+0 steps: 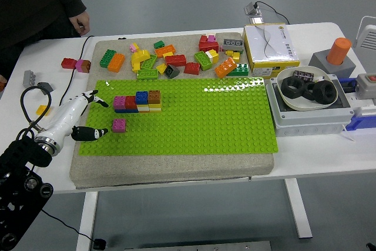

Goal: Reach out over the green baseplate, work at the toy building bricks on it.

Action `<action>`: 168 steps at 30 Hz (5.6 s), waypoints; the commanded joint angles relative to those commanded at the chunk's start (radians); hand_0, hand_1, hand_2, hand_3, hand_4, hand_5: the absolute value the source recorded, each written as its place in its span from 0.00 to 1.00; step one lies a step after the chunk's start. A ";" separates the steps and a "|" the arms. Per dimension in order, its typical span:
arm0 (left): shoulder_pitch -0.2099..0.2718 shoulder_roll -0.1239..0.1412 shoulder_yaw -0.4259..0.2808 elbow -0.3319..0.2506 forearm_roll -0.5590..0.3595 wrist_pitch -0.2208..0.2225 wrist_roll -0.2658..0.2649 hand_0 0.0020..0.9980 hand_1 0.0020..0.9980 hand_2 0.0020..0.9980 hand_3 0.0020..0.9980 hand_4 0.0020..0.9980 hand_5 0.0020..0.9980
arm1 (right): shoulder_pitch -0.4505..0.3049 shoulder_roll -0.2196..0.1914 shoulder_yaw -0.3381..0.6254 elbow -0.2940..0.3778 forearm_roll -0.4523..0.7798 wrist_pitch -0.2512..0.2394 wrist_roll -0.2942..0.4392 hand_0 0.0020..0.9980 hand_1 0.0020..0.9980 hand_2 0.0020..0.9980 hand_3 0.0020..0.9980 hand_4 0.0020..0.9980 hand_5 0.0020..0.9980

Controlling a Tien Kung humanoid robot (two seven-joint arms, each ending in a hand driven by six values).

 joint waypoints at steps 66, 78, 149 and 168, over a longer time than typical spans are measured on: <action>-0.112 -0.058 0.043 0.043 -0.031 -0.236 0.155 1.00 1.00 1.00 0.63 0.74 0.00 | 0.012 -0.013 0.003 0.000 0.005 0.002 0.006 0.58 0.56 0.62 0.65 0.63 0.75; -0.127 -0.071 0.030 0.074 -0.062 -0.243 0.157 1.00 1.00 1.00 0.63 0.73 0.00 | 0.010 -0.013 0.006 0.000 0.004 0.006 0.007 0.58 0.56 0.62 0.65 0.64 0.75; -0.260 -0.154 -0.120 0.227 -0.104 -0.218 0.130 1.00 0.97 0.95 0.47 0.68 0.00 | 0.022 -0.011 0.012 0.000 -0.001 0.008 0.010 0.58 0.56 0.62 0.65 0.64 0.74; -0.308 -0.227 -0.083 0.299 -0.110 -0.220 0.130 1.00 0.97 0.95 0.48 0.65 0.00 | 0.027 -0.007 0.003 0.000 0.009 0.009 0.007 0.58 0.56 0.62 0.65 0.64 0.73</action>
